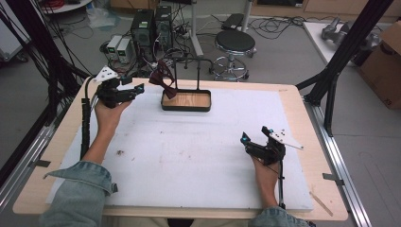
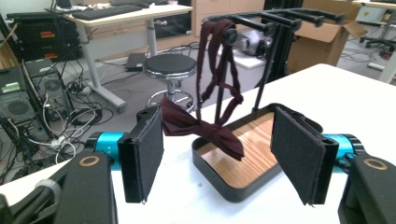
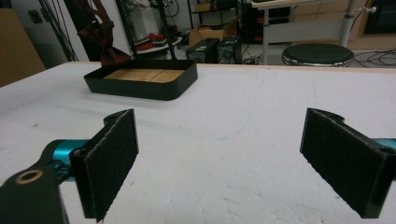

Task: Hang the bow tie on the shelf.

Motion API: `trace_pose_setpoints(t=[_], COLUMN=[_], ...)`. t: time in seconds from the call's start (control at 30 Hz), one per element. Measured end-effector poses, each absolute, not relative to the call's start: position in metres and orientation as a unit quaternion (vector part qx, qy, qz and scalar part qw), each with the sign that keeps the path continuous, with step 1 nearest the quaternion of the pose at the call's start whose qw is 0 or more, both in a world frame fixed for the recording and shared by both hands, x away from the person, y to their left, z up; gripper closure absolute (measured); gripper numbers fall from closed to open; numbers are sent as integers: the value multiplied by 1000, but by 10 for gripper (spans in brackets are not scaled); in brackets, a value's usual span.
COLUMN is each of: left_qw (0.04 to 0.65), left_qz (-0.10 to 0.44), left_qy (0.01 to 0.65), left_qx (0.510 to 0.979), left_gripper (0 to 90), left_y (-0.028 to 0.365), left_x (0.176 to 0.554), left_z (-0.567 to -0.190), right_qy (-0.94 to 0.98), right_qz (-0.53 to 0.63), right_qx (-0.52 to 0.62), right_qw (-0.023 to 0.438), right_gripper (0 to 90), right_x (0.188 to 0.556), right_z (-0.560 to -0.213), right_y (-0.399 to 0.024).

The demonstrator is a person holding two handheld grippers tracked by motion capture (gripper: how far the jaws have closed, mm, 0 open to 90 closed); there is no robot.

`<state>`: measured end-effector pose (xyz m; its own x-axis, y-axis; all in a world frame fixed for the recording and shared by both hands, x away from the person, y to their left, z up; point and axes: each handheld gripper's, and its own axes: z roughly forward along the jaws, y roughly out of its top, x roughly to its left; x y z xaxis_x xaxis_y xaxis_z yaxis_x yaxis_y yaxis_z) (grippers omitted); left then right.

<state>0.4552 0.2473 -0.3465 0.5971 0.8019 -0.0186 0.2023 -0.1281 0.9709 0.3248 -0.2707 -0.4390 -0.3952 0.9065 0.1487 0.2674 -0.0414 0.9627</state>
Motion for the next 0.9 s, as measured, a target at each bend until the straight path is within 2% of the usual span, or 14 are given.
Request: trace_pose_setpoints(t=[0.5,0.9], left_qw=[561,553], left_qz=[280,285], left_qy=[340,343], left_qx=[701,704], left_gripper=[266,228], left_y=[265,278], left_x=[401,358], left_z=[-341,-357], right_qy=[627,626], right_qz=[552,552], right_qx=[468,469], right_qw=[290,289], right_gripper=[105,106], right_x=[325,326], right_z=[-439,-439], right_y=[-271,-271])
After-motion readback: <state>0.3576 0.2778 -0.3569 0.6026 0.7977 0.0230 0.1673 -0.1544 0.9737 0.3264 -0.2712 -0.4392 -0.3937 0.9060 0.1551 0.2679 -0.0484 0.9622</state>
